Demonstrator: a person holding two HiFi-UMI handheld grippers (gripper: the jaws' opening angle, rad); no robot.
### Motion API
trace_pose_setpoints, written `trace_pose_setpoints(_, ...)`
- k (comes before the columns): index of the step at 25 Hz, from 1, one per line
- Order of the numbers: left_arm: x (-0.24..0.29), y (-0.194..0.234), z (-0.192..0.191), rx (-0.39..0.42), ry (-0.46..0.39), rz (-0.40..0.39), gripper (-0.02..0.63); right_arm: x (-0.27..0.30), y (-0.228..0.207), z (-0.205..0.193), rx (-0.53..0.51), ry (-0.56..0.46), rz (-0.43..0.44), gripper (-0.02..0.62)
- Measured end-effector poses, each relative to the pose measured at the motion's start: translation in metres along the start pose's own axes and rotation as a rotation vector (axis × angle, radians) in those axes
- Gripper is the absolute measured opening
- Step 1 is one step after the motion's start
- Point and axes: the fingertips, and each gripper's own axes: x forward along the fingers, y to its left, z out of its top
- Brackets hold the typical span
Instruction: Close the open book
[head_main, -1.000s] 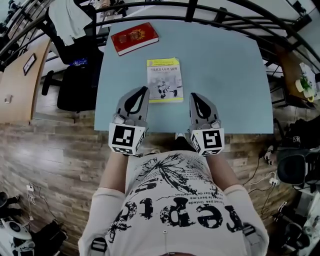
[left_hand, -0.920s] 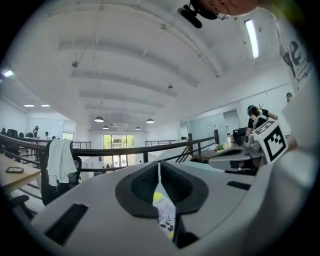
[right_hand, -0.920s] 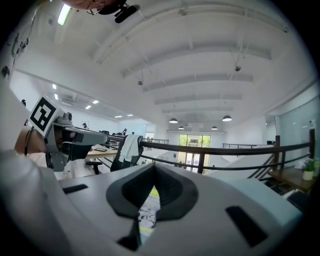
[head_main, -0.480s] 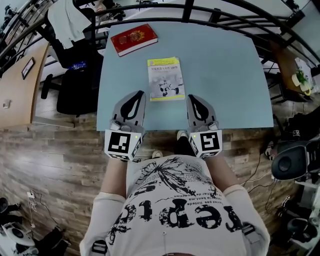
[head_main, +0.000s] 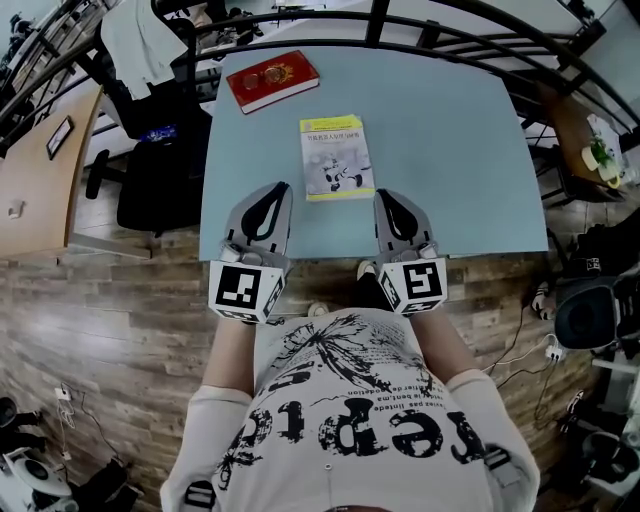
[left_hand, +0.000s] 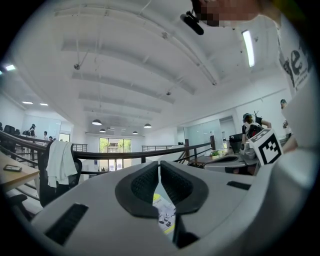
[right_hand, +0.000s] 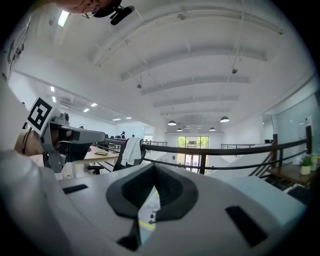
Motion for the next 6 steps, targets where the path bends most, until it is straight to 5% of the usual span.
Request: trace_pose_setpoints(6,-0.0034,0.0019,0.0009,-0.002,0.006,-0.009,0.028,0.0001,0.0085,0.0068,-0.031,-0.008,0.006,0.009)
